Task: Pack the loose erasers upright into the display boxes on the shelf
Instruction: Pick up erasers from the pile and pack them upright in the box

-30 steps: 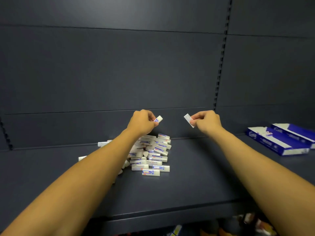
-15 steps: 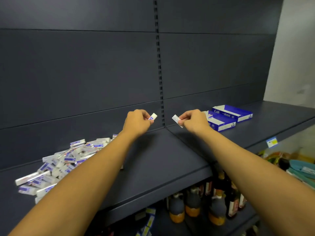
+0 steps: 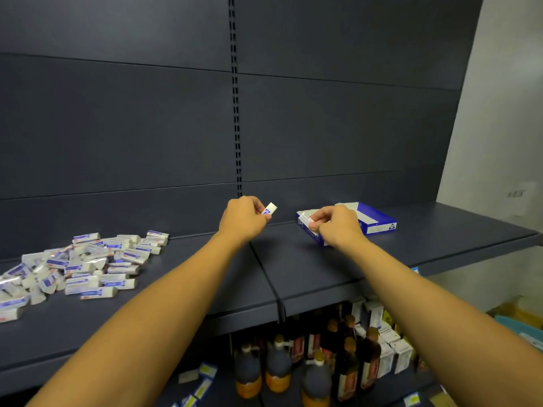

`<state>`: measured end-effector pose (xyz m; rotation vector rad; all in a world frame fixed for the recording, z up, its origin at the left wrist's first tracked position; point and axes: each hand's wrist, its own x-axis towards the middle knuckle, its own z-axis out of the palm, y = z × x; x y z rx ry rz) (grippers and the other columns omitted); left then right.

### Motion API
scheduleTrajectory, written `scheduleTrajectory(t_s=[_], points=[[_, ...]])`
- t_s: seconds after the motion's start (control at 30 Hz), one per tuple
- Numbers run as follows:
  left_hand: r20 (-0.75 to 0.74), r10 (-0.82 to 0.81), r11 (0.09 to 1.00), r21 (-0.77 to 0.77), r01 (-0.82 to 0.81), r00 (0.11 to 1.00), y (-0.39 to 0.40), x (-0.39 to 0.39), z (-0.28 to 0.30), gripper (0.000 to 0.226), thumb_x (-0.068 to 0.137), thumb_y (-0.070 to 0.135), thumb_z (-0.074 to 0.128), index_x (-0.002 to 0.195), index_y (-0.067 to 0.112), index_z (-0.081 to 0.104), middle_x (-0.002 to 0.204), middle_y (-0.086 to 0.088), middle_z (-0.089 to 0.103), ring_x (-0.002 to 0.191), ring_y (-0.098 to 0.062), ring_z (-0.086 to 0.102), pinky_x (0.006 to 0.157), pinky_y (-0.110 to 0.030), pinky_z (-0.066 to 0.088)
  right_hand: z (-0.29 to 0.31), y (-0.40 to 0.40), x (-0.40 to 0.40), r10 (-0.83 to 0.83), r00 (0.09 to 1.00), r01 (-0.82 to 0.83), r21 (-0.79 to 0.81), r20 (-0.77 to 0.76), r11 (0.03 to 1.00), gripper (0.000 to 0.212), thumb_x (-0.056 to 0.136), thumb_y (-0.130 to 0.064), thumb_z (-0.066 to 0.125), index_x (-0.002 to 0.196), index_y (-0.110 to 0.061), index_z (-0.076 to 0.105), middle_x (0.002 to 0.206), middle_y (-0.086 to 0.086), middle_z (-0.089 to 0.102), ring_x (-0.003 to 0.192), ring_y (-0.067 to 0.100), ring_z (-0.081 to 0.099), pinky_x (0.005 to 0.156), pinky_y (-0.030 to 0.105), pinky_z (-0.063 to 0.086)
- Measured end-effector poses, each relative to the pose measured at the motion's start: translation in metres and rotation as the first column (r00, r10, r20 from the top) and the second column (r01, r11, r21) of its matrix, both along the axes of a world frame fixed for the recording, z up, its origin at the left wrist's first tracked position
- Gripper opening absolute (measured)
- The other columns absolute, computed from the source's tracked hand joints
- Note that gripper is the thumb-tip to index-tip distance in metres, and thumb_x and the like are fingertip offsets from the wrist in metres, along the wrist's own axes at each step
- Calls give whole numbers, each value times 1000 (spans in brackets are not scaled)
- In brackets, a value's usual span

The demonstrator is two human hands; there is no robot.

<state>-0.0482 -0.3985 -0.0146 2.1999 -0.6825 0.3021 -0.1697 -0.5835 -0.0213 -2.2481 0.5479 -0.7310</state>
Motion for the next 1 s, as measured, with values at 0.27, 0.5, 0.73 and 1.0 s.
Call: scheduleTrajectory(t_s=[0.27, 0.5, 0.73, 1.0], points=[[-1, 51, 998, 32, -51, 999, -34, 6, 6, 12, 85, 28, 76, 91, 20, 69, 91, 0, 70, 85, -19, 67, 81, -42, 59, 9, -42, 18, 57, 998, -57, 14, 20, 998, 7, 90, -18, 74, 91, -25, 73, 94, -1, 72, 92, 13, 64, 61, 21, 44], [24, 47, 998, 38, -48, 999, -83, 40, 13, 12, 86, 30, 75, 90, 21, 69, 91, 1, 70, 85, -19, 66, 81, -42, 59, 11, -76, 50, 84, 995, -83, -17, 57, 996, 12, 89, -14, 74, 100, -18, 76, 105, 5, 74, 91, 15, 65, 71, 24, 50], [25, 26, 999, 27, -26, 999, -130, 76, 17, 10, 85, 29, 75, 89, 23, 68, 91, 1, 69, 83, -18, 67, 80, -43, 60, 18, -123, 90, 61, 996, -59, -41, 67, 997, 14, 90, -12, 73, 102, -17, 76, 113, 8, 72, 105, 22, 66, 75, 27, 54], [-51, 45, 998, -50, -48, 998, -158, 102, 10, 9, 85, 25, 76, 87, 19, 70, 86, 1, 72, 84, -15, 68, 78, -34, 58, 9, -159, 130, 123, 989, -124, 12, 88, 992, 16, 92, -15, 71, 107, -16, 75, 116, 9, 71, 96, 17, 63, 60, 15, 43]])
